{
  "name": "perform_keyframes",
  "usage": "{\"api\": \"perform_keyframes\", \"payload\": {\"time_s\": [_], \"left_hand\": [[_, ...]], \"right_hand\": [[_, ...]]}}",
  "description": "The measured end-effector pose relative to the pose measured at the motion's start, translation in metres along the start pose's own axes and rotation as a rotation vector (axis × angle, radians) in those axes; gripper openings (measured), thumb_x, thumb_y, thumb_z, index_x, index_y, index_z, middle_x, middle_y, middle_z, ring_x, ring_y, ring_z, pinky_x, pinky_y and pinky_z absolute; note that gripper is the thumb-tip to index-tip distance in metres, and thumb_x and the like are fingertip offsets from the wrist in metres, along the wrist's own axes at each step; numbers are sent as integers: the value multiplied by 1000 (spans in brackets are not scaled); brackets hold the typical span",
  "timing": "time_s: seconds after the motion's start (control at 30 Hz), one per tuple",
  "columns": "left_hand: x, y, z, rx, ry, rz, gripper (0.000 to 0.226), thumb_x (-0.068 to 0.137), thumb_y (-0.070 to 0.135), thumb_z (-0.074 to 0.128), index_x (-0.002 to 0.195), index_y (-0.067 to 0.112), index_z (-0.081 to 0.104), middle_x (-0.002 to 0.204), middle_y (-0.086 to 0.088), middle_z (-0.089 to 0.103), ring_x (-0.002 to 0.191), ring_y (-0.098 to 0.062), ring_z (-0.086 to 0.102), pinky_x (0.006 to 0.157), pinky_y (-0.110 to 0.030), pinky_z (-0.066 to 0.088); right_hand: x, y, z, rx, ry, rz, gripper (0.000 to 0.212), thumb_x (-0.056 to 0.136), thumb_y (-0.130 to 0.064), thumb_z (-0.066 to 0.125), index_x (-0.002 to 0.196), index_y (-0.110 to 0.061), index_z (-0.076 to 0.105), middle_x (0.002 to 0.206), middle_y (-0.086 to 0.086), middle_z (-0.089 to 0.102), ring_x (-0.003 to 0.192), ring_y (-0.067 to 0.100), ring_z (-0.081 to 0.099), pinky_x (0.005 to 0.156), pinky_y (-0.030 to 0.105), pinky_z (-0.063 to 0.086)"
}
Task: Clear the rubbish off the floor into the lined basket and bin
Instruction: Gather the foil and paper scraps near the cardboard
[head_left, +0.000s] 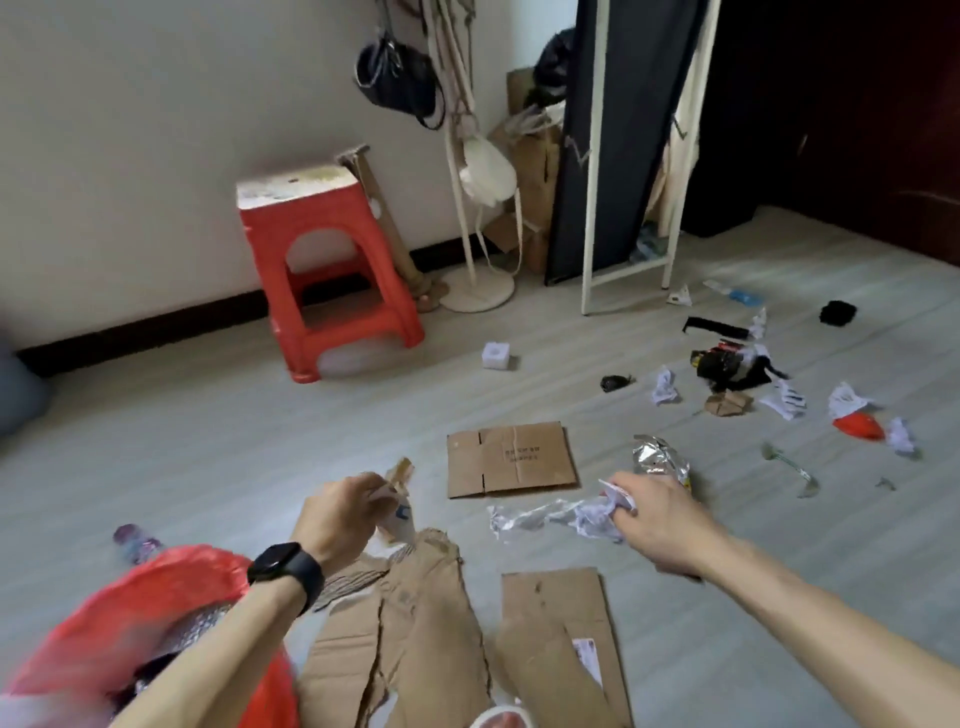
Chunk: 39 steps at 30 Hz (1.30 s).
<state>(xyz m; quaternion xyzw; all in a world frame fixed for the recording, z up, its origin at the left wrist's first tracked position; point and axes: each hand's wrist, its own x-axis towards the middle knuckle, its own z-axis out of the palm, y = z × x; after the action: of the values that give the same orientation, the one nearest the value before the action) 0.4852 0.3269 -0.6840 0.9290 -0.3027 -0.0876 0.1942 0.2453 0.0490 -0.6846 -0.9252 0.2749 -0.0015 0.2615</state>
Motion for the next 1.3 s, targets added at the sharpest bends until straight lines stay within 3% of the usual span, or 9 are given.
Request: {"api": "perform_keyframes", "payload": {"time_s": [0.23, 0.37, 0.57, 0.63, 0.8, 0.93, 1.1, 1.2, 1.3], "left_hand": [[-84, -62, -126, -99, 277, -30, 15, 86, 29, 73, 93, 15, 74, 87, -2, 74, 78, -25, 67, 68, -38, 53], [-120, -95, -177, -162, 412, -80, 15, 86, 25, 72, 75, 17, 66, 75, 1, 69, 69, -23, 61, 64, -35, 50], [-178, -160, -212, 64, 567, -113, 9, 87, 28, 68, 80, 23, 69, 78, 5, 68, 68, -21, 60, 56, -32, 44], [-191, -175, -200, 107, 543, -143, 9, 88, 30, 66, 82, 26, 70, 80, 6, 67, 71, -21, 62, 55, -32, 45], [-203, -205, -151, 101, 411, -421, 18, 92, 40, 54, 99, 31, 68, 101, 8, 69, 92, -20, 65, 71, -34, 53], [-201, -220, -112, -161, 206, -491, 36, 93, 34, 55, 127, 22, 58, 127, 0, 64, 119, -20, 57, 98, -33, 46], [-201, -235, -90, -316, 25, -519, 60, 86, 18, 55, 144, 16, 40, 134, -5, 58, 120, -20, 55, 100, -29, 43], [-196, -243, -85, -295, 75, -526, 59, 84, 17, 54, 142, 17, 43, 134, -4, 58, 121, -21, 54, 101, -29, 42], [-192, -243, -70, -233, 119, -473, 56, 83, 26, 54, 138, 19, 47, 140, -1, 52, 126, -16, 49, 103, -25, 37]], "right_hand": [[-3, -143, -18, -87, 17, -258, 29, 87, -17, 53, 65, -26, 37, 67, -9, 48, 71, 24, 44, 61, 33, 33], [-2, -211, -1, -66, -9, -379, 25, 84, -18, 56, 64, -24, 41, 63, -9, 49, 63, 20, 41, 56, 31, 38], [3, -311, 52, -151, -46, -613, 10, 84, -19, 55, 76, -21, 51, 79, 5, 65, 72, 30, 54, 64, 38, 46], [2, -336, 78, -218, -30, -666, 3, 84, -22, 54, 84, -19, 54, 91, 7, 68, 84, 34, 61, 63, 36, 46], [-2, -384, 146, -374, -90, -687, 20, 85, -29, 52, 101, -20, 58, 106, 4, 66, 103, 33, 61, 72, 35, 47], [3, -397, 182, -141, -260, -519, 23, 82, -25, 53, 102, -21, 64, 107, 9, 70, 102, 32, 63, 78, 32, 50], [4, -398, 197, 233, -694, -416, 86, 55, -23, 68, 140, -20, 50, 140, 0, 55, 127, 13, 52, 108, 30, 42], [12, -385, 198, 403, -642, -350, 82, 52, -18, 64, 133, -16, 54, 136, 2, 58, 126, 15, 54, 108, 33, 43], [14, -360, 208, 190, -494, -329, 62, 77, -31, 69, 135, -16, 52, 135, 4, 58, 125, 21, 55, 106, 35, 44]]}}
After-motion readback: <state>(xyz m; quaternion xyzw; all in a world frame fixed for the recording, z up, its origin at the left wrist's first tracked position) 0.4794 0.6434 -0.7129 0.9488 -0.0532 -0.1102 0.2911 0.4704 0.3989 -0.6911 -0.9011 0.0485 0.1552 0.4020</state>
